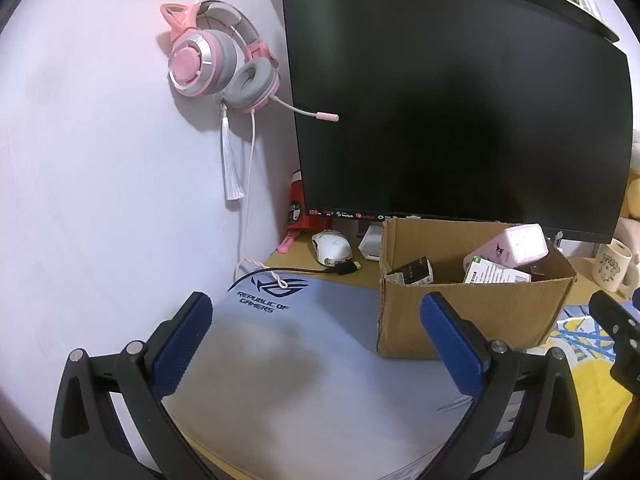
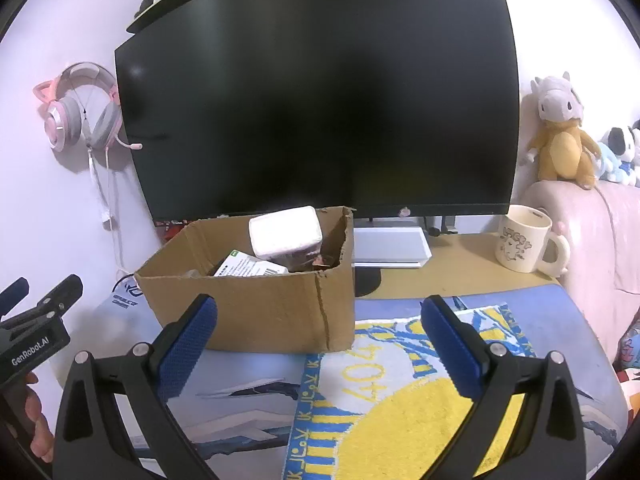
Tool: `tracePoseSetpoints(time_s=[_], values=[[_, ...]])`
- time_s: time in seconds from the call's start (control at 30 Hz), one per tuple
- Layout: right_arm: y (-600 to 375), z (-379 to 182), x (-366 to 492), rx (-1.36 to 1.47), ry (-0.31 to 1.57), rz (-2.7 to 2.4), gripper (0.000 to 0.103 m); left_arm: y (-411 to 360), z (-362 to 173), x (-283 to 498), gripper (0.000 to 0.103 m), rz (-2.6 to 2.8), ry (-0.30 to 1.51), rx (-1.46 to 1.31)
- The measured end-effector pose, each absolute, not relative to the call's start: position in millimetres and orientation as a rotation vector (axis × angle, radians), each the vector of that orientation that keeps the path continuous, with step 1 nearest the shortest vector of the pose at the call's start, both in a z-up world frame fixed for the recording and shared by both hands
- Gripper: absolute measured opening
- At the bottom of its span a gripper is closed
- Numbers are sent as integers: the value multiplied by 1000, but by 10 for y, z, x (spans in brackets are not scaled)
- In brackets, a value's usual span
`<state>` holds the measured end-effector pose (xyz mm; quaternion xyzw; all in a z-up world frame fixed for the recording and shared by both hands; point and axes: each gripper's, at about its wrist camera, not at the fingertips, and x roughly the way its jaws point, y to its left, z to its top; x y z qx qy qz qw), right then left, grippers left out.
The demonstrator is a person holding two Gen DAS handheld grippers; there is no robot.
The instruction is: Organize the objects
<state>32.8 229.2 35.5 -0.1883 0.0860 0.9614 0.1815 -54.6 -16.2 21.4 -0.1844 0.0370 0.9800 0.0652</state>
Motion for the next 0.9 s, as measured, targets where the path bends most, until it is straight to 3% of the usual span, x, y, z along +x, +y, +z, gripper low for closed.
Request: tracePoseSetpoints(time_s=[0.9], values=[[2319,351,337,-538,245,2715,103,-50,210,-495,103,2957,213,-530]])
